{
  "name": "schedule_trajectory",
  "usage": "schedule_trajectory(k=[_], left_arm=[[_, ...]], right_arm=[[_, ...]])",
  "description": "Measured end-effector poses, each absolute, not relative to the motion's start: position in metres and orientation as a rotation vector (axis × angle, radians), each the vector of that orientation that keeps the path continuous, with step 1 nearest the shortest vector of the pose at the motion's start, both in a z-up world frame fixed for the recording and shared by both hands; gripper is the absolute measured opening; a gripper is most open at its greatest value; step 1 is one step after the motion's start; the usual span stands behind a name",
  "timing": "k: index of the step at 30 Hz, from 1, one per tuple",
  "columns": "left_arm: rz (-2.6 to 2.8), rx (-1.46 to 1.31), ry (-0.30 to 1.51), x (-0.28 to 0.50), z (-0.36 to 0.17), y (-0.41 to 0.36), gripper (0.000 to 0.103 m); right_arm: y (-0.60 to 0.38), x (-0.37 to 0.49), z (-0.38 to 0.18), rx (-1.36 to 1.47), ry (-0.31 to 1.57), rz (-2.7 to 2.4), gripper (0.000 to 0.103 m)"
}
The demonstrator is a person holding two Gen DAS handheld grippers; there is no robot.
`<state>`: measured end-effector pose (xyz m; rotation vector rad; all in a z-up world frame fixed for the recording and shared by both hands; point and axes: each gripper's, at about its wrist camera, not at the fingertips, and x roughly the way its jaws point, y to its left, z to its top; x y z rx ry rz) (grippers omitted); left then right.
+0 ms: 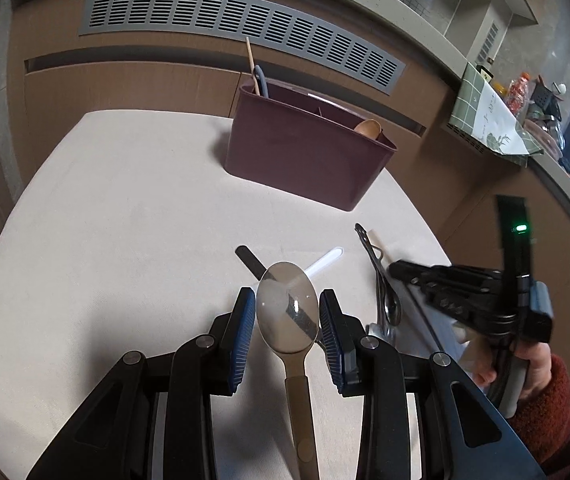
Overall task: Organize utensils
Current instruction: 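Grasp the translucent brown spoon with left while right grasps the wooden chopstick, then lift the spoon and chopstick with both grippers up over the maroon holder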
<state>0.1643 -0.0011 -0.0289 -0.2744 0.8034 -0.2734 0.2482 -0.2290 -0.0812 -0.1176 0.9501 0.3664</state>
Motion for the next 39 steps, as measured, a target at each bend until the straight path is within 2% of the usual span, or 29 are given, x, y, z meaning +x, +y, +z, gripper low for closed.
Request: schedule_trajectory(k=[14,39], left_arm=[[-0.297,-0.235,0.726,0.152,-0.004,-0.008,0.034],[-0.272,-0.227,0.641,0.144,0.028,-0.002,0.034]], right_arm=[[-0.259,0.189,-0.019,-0.047,0.693,0.362,0.004],[-0.276,0.192,0.003,0.079,0.669,0.374,0.005]])
